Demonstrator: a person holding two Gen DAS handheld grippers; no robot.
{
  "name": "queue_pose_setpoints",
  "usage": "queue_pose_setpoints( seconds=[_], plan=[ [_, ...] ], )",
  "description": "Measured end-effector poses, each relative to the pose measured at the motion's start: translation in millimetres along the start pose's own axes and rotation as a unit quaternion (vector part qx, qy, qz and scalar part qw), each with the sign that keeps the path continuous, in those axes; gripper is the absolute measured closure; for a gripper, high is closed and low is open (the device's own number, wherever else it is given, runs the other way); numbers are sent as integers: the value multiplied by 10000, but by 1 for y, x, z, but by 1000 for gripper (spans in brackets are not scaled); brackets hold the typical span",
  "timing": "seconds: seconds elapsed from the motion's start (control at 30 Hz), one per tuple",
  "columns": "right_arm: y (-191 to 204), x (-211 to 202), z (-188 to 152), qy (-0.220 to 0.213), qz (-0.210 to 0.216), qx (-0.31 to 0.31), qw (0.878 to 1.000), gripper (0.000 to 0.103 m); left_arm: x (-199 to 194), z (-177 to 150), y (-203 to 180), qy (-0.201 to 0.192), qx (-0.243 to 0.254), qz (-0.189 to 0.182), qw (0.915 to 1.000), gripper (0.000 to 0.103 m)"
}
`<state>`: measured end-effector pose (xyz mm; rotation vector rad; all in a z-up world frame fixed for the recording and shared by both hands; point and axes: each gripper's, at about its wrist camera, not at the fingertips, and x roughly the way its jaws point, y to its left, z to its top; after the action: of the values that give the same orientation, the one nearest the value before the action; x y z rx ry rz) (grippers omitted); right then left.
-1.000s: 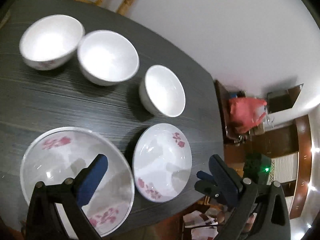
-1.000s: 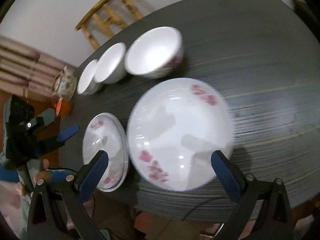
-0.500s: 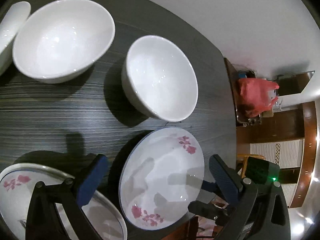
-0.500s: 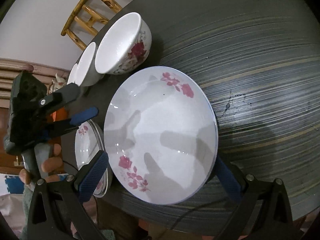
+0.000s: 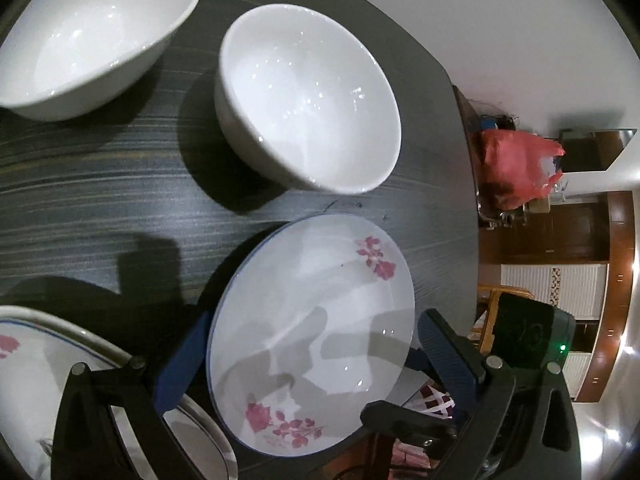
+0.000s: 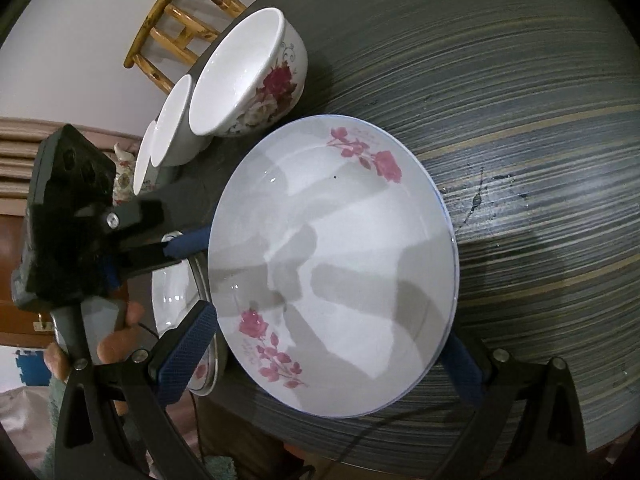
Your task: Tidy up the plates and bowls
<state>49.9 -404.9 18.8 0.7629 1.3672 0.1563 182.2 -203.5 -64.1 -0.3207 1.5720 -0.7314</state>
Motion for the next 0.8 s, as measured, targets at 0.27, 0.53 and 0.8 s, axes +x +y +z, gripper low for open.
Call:
queue_pose_setpoints(
  seconds=[0.27,0.53,0.8],
  plan=[
    [-1,-2,3,-95,-2,225,9997,0,7,-2,-12,-94,31,218,9997,0],
    [6,-9,13,-209,-75,144,9996,0,4,1,-11,-137,-90,189,9997,0],
    [12,-7,15,-200,-163,46,9997,0,0,0,-9,-163,-103,212,9996,0]
  ],
)
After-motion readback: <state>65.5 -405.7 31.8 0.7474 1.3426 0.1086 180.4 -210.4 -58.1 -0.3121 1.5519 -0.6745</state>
